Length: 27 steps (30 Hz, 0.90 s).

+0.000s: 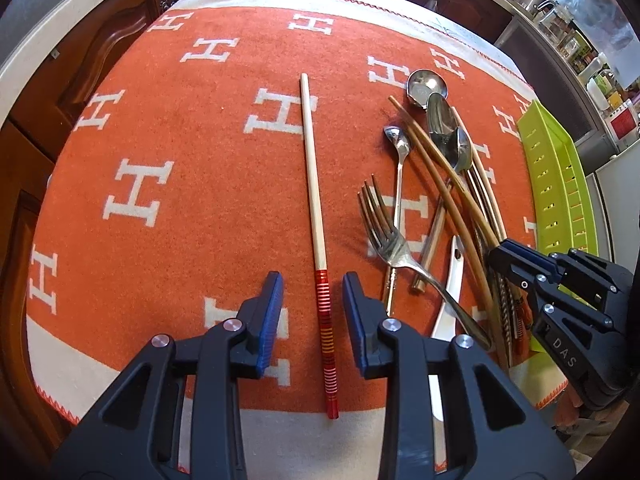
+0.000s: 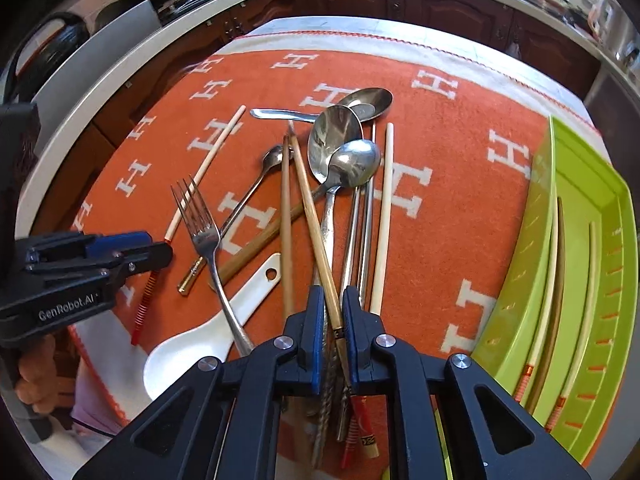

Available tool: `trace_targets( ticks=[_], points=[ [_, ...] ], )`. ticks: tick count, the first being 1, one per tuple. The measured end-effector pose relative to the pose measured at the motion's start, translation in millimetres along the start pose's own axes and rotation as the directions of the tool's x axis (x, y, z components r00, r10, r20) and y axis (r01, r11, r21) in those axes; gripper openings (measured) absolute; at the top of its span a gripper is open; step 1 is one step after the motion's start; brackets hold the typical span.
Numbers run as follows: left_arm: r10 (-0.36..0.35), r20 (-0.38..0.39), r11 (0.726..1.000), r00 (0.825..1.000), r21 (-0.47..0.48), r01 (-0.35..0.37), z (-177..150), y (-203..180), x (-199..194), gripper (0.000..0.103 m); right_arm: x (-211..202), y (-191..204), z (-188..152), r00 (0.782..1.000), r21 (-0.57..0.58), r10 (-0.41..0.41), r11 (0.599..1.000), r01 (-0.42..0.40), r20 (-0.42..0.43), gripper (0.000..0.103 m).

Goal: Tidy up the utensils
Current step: 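Grasp a red-banded chopstick with the left tool while the right tool grasps a wooden chopstick, then carry both chopsticks over the green tray and open both tools to release them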

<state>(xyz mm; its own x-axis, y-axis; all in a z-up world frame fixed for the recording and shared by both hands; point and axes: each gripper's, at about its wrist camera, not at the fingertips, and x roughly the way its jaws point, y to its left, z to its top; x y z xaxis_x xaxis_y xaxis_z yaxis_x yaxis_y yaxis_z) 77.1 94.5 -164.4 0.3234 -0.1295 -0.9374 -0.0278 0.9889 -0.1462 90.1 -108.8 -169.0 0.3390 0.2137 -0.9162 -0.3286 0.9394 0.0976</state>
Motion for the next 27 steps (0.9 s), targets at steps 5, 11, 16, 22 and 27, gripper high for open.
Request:
trace_targets(
  ticks=[5, 11, 16, 22, 27],
  points=[
    [0.022, 0.019, 1.000, 1.000, 0.004, -0.022, -1, -2, 0, 0.026, 1, 0, -2, 1.000, 0.008, 0.001, 1.000, -0.001, 0.010, 0.009],
    [0.018, 0.039, 0.999, 0.999, -0.047, -0.017, -2, 7, -2, 0.003, -9, -4, -3, 0.997, 0.060, 0.073, 0.995, -0.075, 0.023, 0.007],
    [0.025, 0.075, 0.996, 0.997, -0.083, -0.019, -4, 14, -12, 0.003, -22, 2, -3, 0.992, 0.058, 0.118, 0.991, -0.121, 0.041, 0.006],
    [0.039, 0.157, 0.996, 0.987, -0.089, -0.025, -6, 13, -43, 0.003, -45, 9, -5, 0.985, 0.054, 0.156, 0.986, -0.161, 0.078, 0.006],
    [0.038, 0.200, 0.998, 0.979, -0.064, -0.026, -10, 5, -64, 0.003, -62, 12, -10, 0.976, 0.053, 0.188, 0.979, -0.195, 0.105, 0.006]
  ],
)
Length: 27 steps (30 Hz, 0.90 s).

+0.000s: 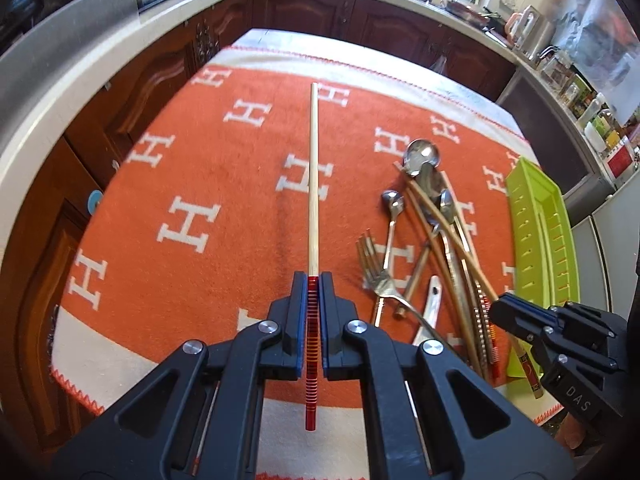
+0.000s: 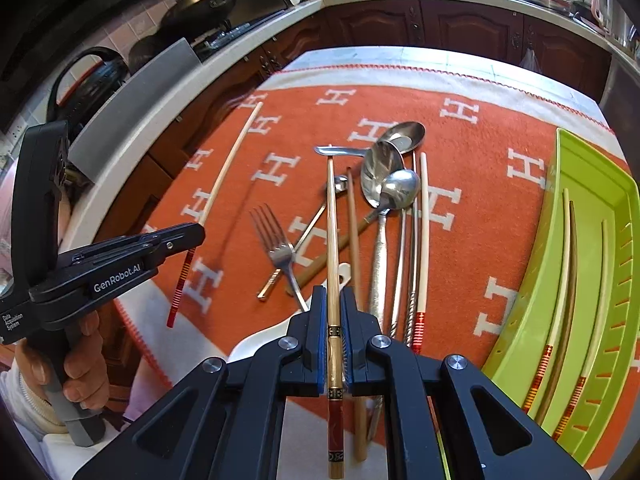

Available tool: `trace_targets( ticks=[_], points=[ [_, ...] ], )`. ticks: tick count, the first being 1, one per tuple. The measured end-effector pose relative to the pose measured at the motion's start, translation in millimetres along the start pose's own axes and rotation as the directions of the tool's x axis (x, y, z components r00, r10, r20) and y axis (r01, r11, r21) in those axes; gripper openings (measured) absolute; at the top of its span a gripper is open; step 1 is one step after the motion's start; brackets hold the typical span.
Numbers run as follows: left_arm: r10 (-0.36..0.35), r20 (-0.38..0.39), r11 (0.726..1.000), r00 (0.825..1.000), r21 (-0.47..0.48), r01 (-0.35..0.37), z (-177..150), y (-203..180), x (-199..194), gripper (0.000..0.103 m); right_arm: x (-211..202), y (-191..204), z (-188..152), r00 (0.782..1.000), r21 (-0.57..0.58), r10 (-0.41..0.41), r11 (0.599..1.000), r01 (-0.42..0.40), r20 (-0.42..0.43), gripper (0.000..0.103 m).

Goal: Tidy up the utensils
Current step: 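Carry both chopsticks over the green tray and open both tools to release them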

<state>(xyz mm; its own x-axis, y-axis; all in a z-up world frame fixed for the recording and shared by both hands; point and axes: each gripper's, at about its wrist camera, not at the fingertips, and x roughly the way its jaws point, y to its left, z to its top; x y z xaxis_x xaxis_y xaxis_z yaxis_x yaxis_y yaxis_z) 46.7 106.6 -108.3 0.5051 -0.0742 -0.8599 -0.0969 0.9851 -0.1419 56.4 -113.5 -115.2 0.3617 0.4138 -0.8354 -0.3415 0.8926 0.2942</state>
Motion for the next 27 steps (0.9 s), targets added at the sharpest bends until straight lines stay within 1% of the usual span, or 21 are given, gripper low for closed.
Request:
trace_targets(
  ticks=[7, 14, 17, 21, 24, 27],
  points=[
    [-0.036, 0.024, 0.999, 0.999, 0.038, 0.035, 1, -17, -22, 0.003, -29, 6, -10, 0.999, 0.002, 0.034, 0.999, -0.034, 0.042, 0.006],
    [-0.105, 0.017, 0.990, 0.994, 0.098, 0.103, 4, -52, -40, 0.003, -70, -7, -21, 0.992, 0.058, 0.039, 0.997, -0.046, 0.117, 0.006],
    [-0.145, 0.005, 0.979, 0.989, 0.142, 0.143, 6, -77, -43, 0.003, -88, -22, -28, 0.989, 0.119, 0.015, 0.992, -0.033, 0.150, 0.006],
    [-0.199, -0.037, 0.956, 0.979, 0.212, 0.203, 7, -118, -40, 0.003, -109, -51, -38, 0.982, 0.227, -0.034, 0.974, -0.010, 0.187, 0.006],
    [-0.218, -0.074, 0.938, 0.973, 0.259, 0.229, 8, -149, -33, 0.003, -124, -79, -49, 0.973, 0.330, -0.093, 0.944, 0.019, 0.209, 0.006],
    [-0.233, -0.116, 0.923, 0.965, 0.288, 0.257, 8, -176, -23, 0.003, -132, -102, -57, 0.963, 0.405, -0.167, 0.911, 0.070, 0.209, 0.006]
  ],
)
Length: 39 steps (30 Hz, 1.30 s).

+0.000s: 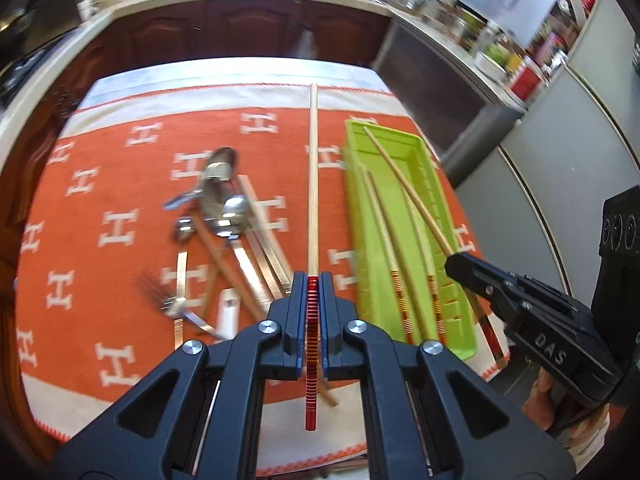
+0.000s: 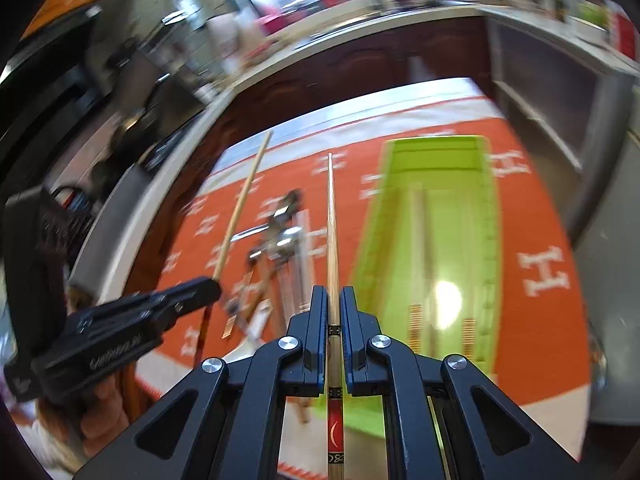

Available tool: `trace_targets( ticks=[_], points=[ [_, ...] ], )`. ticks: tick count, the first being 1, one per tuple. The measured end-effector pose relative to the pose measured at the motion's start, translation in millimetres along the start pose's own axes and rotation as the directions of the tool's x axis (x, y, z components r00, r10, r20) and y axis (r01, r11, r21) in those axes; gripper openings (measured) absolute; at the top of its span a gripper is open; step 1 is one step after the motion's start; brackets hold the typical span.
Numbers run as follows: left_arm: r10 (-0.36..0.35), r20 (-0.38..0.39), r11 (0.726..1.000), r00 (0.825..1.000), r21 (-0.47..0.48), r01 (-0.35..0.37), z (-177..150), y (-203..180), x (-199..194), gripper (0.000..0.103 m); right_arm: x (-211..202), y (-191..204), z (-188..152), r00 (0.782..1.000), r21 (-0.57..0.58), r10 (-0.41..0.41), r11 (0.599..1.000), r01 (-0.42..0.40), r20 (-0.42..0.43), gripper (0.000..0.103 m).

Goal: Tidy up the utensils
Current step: 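Carry both chopsticks over the green tray and open both tools to release them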

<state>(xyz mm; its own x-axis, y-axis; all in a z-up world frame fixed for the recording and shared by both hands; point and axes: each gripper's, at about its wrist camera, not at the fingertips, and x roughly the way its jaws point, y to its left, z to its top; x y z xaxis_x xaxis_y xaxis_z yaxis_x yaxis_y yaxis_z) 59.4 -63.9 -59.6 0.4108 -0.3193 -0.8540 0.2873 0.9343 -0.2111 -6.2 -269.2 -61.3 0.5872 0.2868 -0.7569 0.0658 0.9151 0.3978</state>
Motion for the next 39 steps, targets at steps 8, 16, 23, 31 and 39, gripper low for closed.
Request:
trace_targets(
  ticks=[8, 16, 23, 31, 39],
  points=[
    [-0.038, -0.075, 0.999, 0.996, 0.036, 0.041, 14, -39, 38, 0.003, -4, -55, 12, 0.992, 0.138, -0.117, 0.984, 0.110, 0.041, 0.006],
    [-0.032, -0.098, 0.995, 0.995, 0.089, 0.040, 18, -65, 57, 0.003, 11, -76, 18, 0.994, 0.196, -0.111, 0.975, 0.108, 0.002, 0.009],
    [-0.018, -0.107, 0.992, 0.994, 0.121, 0.031, 13, -68, 56, 0.004, 20, -70, 12, 0.993, 0.186, -0.115, 0.976, 0.113, -0.002, 0.014],
    [0.038, -0.095, 0.990, 0.995, 0.137, -0.025, 2, -60, 45, 0.006, 20, -58, 6, 0.993, 0.158, -0.118, 0.981, 0.117, -0.004, 0.018],
    [0.090, -0.080, 0.991, 0.993, 0.102, -0.082, -6, -38, 31, 0.007, 25, -41, -3, 0.994, 0.121, -0.109, 0.986, 0.111, -0.021, 0.019]
  ],
)
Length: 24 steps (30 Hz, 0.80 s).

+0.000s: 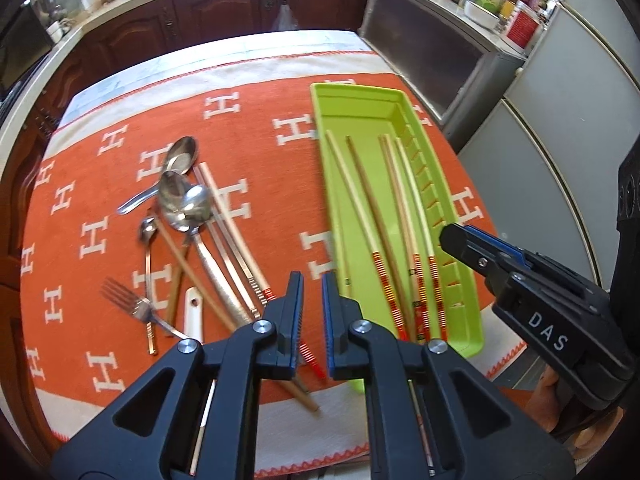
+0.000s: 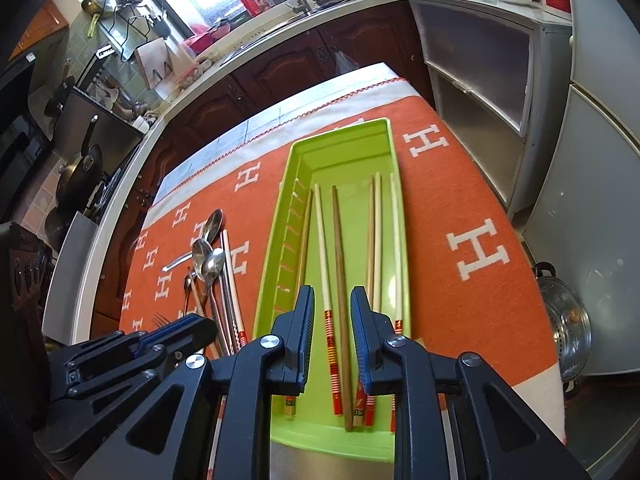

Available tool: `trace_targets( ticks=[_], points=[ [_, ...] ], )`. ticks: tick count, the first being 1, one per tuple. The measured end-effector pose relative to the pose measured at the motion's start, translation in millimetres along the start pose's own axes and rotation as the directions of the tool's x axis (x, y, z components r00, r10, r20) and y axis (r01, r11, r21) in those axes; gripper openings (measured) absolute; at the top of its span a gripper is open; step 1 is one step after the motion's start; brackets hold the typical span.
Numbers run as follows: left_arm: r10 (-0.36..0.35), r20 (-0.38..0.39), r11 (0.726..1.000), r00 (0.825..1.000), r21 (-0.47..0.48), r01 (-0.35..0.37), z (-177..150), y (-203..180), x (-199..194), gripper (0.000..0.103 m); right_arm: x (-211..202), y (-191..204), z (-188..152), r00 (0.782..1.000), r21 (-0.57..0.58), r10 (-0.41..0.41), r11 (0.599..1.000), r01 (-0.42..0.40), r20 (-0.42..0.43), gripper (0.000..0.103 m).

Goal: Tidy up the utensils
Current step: 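Move both tools back over the utensil pile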

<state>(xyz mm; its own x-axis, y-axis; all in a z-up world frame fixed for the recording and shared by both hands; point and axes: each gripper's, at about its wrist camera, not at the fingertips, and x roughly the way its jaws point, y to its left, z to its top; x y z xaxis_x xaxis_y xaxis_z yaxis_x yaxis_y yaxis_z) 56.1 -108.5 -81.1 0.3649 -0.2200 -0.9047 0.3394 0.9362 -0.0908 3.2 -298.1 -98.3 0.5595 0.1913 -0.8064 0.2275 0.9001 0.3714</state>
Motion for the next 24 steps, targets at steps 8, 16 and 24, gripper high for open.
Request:
trace_targets(
  ticks=[8, 16, 24],
  points=[
    [0.035, 0.011, 0.996, 0.999, -0.088, -0.034, -11, 36, -12, 0.007, 4, 18, -8, 1.000, -0.046, 0.011, 0.999, -0.012, -0.018, 0.019],
    [0.068, 0.005, 0.984, 0.998, -0.163, -0.066, -21, 73, -17, 0.007, 7, 38, -9, 0.999, -0.105, 0.016, 0.994, -0.019, -0.033, 0.019],
    [0.110, -0.004, 0.978, 0.994, -0.177, -0.109, -19, 101, -23, 0.007, 9, 71, 4, 0.998, -0.184, 0.037, 0.982, -0.045, -0.047, 0.019]
  ],
)
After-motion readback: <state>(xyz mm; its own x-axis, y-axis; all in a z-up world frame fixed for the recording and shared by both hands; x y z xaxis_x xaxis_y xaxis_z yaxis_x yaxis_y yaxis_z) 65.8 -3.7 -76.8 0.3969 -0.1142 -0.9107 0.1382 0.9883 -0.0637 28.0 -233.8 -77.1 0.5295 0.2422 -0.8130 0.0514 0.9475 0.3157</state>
